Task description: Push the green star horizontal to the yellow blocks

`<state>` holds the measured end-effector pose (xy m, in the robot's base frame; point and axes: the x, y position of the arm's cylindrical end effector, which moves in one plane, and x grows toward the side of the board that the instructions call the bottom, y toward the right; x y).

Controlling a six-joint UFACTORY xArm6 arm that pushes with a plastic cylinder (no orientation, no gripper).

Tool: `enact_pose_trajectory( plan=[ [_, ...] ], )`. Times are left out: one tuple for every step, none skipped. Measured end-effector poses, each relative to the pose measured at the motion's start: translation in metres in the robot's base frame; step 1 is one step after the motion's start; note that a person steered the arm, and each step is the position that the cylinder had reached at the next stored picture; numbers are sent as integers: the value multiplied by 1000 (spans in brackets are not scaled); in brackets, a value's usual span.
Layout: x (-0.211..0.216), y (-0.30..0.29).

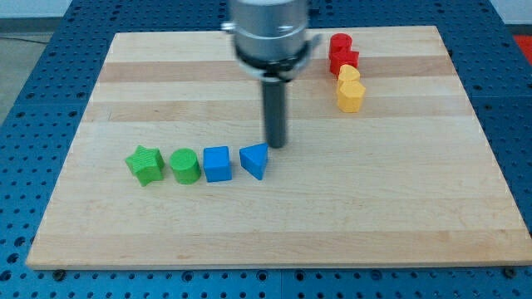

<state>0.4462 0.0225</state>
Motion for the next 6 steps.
enact_pose_trajectory(
  plan=[
    [12,81],
    [74,66],
    [116,-9],
    [112,-101],
    [94,-158],
    [80,-183]
  ],
)
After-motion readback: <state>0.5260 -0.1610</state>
